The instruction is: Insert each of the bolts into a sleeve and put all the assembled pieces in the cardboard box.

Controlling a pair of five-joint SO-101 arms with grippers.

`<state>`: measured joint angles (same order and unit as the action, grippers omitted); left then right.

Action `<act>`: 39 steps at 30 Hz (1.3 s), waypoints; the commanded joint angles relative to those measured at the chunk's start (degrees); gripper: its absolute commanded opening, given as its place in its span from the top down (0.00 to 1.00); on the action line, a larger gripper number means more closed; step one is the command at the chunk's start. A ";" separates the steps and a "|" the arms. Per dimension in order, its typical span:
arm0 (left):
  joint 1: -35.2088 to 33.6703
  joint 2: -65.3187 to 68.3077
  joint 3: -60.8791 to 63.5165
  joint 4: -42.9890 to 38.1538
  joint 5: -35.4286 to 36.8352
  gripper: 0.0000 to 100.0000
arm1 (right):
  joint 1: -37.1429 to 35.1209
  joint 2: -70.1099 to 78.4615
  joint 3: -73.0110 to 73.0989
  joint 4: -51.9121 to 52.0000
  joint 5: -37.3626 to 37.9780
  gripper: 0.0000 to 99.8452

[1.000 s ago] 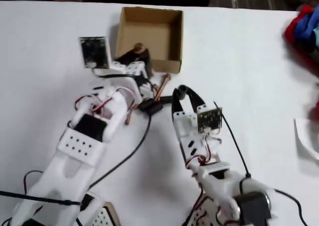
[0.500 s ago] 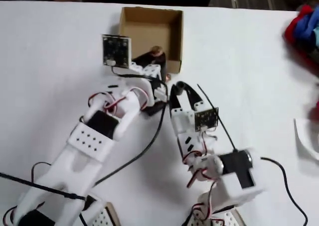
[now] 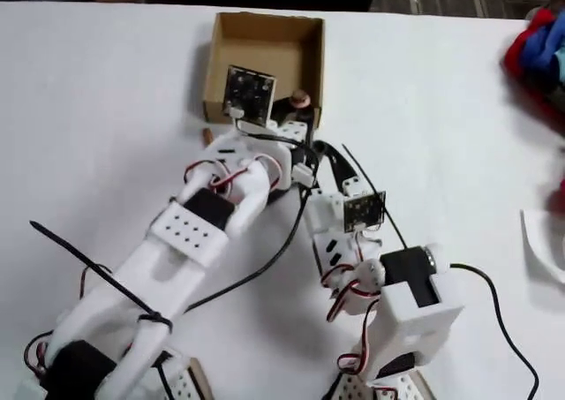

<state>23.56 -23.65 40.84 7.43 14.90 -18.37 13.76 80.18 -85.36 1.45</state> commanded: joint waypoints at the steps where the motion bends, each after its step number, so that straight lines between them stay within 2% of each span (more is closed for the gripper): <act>1: 1.05 -0.09 -5.67 -1.67 -0.44 0.98 | -0.57 -0.13 -1.49 -1.27 0.09 0.98; 8: 4.75 0.26 -6.20 -1.93 -0.53 0.98 | -1.98 0.22 -1.58 -1.19 0.09 0.98; 16: 3.69 4.40 -5.76 -2.02 -0.79 0.98 | -1.98 0.22 -1.67 -1.19 0.09 0.98; 31: 3.43 4.31 -7.69 -1.49 -0.88 0.98 | -1.89 0.31 -1.67 -1.19 0.18 0.98; 35: 3.43 4.31 -7.78 0.44 -5.71 0.98 | -1.80 0.31 -1.67 -1.19 0.18 0.98; 39: 3.43 4.31 -7.52 1.23 -7.30 0.98 | -1.80 0.31 -1.67 -1.19 0.18 0.98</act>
<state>27.52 -18.73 36.53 8.40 8.84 -20.13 13.93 80.18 -85.36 1.45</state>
